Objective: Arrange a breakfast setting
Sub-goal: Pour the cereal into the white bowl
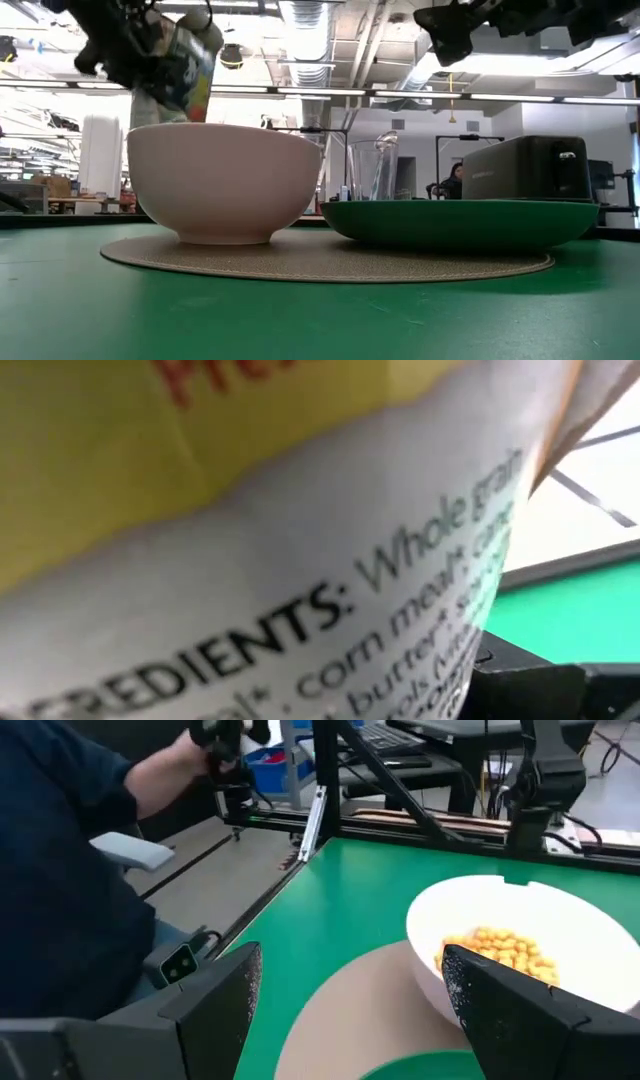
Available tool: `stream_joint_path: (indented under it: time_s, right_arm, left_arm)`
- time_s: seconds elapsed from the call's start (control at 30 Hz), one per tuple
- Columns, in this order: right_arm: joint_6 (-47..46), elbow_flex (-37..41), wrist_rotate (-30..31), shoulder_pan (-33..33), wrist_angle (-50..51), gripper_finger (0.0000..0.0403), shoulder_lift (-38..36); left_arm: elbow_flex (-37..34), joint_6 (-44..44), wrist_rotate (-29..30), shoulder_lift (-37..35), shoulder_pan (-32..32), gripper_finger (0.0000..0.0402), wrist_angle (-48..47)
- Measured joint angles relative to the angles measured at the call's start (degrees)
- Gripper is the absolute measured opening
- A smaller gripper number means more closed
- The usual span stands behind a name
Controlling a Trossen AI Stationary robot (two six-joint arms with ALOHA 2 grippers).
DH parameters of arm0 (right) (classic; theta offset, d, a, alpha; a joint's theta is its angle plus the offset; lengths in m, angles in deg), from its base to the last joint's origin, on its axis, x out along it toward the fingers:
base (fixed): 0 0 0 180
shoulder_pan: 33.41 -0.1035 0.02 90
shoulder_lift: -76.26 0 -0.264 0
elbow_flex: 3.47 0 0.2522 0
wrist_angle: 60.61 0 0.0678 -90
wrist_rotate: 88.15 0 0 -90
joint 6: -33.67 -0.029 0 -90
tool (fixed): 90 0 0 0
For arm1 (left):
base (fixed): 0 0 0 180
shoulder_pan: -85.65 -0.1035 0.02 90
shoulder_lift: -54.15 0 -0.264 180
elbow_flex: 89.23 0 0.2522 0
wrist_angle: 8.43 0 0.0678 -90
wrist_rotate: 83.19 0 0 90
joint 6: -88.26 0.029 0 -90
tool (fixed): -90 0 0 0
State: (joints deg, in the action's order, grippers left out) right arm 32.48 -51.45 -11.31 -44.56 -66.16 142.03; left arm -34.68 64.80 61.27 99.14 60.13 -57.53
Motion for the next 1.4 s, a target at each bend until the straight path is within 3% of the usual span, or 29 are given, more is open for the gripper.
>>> stream_joint_path:
  time_s: [0.23,0.5,0.87,1.27,1.4]
  right_arm:
    - [1.12,0.00,0.04,0.02,-0.07,0.0338,0.17]
    - [1.42,-0.02,0.04,0.04,-0.02,0.0338,0.17]
    - [1.68,-0.02,0.04,0.03,0.19,0.0338,0.17]
    - [1.70,-0.04,0.04,0.02,0.63,0.0338,0.17]
    - [1.70,-0.04,0.03,0.02,0.63,0.0338,0.17]
  left_arm:
    - [-8.51,-2.92,-4.67,1.39,-1.24,0.0112,4.60]
    - [-14.93,-4.02,-5.19,3.38,-4.79,0.0112,9.62]
    - [-15.73,-2.61,-6.53,3.48,-5.10,0.0120,10.87]
    - [-15.70,-6.77,-11.65,3.31,-5.07,0.0251,8.16]
    - [-14.46,-8.43,-12.25,3.23,-5.07,0.0278,3.72]
